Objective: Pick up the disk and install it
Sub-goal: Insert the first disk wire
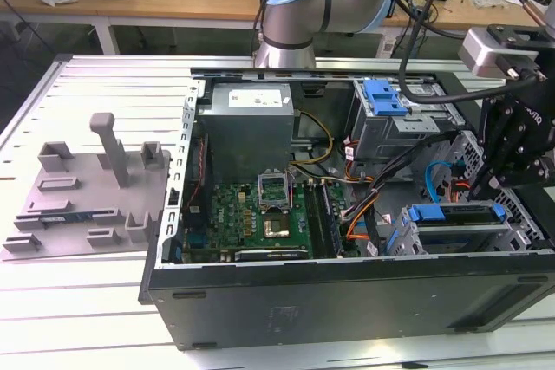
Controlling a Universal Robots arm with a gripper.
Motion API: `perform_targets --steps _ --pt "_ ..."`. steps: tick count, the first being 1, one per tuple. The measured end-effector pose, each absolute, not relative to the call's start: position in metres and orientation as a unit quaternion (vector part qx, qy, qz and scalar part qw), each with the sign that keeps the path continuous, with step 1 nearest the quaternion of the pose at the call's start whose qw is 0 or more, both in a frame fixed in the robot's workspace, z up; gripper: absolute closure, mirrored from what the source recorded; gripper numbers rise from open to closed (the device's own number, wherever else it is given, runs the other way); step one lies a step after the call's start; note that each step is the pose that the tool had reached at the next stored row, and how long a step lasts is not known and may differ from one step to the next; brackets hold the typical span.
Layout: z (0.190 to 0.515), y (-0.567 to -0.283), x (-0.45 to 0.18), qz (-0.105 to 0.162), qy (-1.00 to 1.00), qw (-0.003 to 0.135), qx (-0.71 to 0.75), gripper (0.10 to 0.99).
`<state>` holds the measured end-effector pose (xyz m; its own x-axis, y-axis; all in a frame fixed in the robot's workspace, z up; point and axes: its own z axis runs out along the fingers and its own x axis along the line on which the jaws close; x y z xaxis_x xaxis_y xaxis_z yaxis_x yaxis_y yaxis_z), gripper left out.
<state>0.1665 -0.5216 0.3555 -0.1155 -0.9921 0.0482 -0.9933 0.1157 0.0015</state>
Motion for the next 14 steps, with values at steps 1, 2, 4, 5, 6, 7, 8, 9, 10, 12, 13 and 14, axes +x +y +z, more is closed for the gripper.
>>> perform_targets --steps 1,2,4,5,6,7,8,9,10,12,13,14 --pt "0.3555 -0.5217 0.1665 0.016 -0.746 0.019 0.666 0.918" --pt "0.3555 -0.5216 0.1665 0.016 -0.743 0.019 0.669 0.918" --pt "0.3554 -0.5227 0.1666 0.016 -0.741 0.019 0.671 0.918" --pt "0.3555 -0.5236 0.1666 0.016 -0.741 0.019 0.671 0.918" --pt "0.3553 -0.5241 0.1666 0.016 -0.741 0.019 0.671 0.918" --pt "0.3552 -0.5243 0.1666 0.016 -0.741 0.019 0.671 0.918" --pt "0.3551 -0.5245 0.1666 0.016 -0.741 0.019 0.671 0.918" --pt "0.3550 -0.5246 0.1666 0.016 -0.741 0.019 0.671 0.918" --pt "0.3550 -0.5246 0.1666 0.016 -0.741 0.019 0.671 0.918" --pt "0.3550 -0.5246 0.1666 0.016 -0.741 0.019 0.671 0.918" --pt "0.3550 -0.5246 0.1666 0.016 -0.741 0.019 0.671 0.918" --pt "0.3550 -0.5246 0.1666 0.016 -0.741 0.019 0.671 0.918"
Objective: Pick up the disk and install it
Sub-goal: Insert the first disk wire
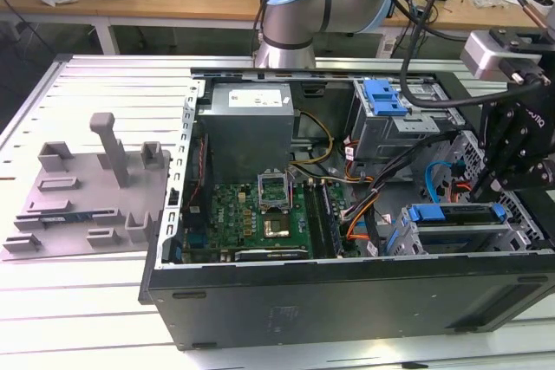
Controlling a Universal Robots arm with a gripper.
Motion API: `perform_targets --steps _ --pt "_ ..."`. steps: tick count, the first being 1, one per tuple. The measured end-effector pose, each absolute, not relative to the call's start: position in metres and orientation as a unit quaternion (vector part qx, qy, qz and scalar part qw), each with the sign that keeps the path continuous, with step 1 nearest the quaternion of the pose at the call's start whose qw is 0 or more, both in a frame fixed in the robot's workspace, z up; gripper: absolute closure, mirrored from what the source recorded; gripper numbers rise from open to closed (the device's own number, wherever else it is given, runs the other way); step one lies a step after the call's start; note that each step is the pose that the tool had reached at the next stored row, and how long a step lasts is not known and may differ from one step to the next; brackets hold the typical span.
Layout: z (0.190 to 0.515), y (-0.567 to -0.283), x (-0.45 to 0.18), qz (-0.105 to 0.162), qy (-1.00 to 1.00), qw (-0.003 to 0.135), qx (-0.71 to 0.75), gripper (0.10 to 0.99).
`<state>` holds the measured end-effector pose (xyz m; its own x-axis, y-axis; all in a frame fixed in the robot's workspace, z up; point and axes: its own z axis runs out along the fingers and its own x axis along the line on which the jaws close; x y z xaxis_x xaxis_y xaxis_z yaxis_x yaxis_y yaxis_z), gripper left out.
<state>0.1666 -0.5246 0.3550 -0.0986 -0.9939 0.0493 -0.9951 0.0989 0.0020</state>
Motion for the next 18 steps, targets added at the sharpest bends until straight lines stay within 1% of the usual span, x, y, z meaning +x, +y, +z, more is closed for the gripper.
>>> perform_targets --steps 2,6,13,18 --pt "0.3550 -0.5233 0.1665 0.016 -0.740 0.019 0.672 0.918" --pt "0.3550 -0.5227 0.1666 0.018 -0.739 0.012 0.674 0.918" --pt "0.3550 -0.5230 0.1664 0.018 -0.739 0.012 0.674 0.918" --pt "0.3544 -0.5234 0.1663 0.016 -0.739 0.015 0.674 0.918"
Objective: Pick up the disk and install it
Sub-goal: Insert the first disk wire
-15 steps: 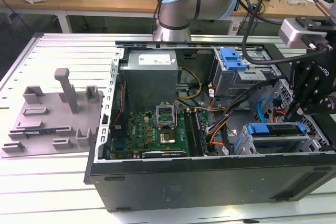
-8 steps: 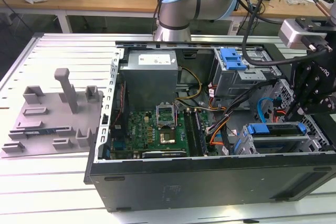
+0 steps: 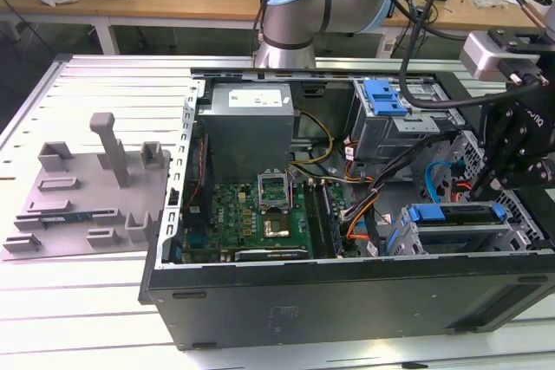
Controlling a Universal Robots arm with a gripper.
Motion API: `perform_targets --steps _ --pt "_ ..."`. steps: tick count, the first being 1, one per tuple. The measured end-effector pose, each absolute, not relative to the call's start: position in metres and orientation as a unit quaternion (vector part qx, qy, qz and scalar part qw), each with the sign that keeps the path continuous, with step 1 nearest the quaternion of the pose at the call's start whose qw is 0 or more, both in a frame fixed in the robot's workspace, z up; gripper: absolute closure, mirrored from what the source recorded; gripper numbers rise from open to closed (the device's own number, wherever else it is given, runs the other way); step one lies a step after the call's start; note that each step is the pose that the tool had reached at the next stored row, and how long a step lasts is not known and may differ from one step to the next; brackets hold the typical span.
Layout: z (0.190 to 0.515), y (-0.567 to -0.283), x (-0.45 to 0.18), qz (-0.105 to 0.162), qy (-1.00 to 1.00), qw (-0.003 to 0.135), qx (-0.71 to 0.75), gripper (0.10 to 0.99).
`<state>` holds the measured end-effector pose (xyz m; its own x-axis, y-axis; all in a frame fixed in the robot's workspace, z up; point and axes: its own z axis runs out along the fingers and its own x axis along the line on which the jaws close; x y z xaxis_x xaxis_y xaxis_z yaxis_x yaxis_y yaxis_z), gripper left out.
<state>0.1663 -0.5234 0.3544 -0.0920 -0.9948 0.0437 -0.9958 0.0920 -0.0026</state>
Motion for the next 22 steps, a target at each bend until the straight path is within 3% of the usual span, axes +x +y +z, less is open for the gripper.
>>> perform_targets --steps 22 --pt "0.3503 -0.5232 0.1669 0.016 -0.739 0.016 0.674 0.918"
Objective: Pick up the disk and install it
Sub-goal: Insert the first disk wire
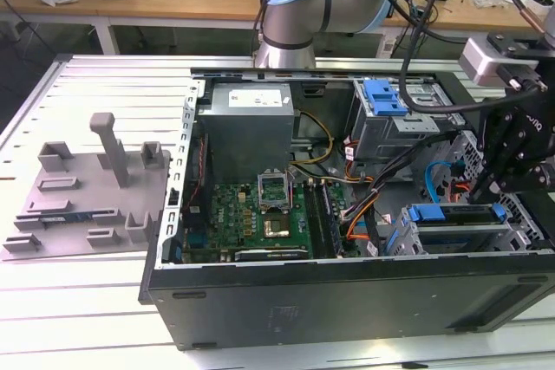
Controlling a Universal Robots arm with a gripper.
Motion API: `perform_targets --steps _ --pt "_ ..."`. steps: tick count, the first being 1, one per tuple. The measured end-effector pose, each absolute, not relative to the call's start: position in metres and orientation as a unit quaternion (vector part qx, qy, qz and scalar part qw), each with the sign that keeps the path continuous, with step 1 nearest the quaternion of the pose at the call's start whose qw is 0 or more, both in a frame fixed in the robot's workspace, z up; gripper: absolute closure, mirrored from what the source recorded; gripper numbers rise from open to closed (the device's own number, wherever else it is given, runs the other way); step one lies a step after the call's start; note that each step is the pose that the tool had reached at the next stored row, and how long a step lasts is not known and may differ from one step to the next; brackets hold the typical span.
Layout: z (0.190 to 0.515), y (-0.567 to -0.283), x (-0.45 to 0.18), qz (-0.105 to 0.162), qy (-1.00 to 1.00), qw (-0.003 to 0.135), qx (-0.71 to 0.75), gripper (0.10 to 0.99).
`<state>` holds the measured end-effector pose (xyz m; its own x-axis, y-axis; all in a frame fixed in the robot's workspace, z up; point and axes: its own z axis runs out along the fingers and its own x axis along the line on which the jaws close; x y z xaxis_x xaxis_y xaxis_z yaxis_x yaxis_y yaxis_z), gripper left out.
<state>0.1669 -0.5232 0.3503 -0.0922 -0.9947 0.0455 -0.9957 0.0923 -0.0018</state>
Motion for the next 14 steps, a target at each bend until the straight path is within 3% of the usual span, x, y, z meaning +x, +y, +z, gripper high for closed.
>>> perform_targets --steps 14 --pt "0.3508 -0.5160 0.1670 0.025 -0.751 0.025 0.659 0.918"
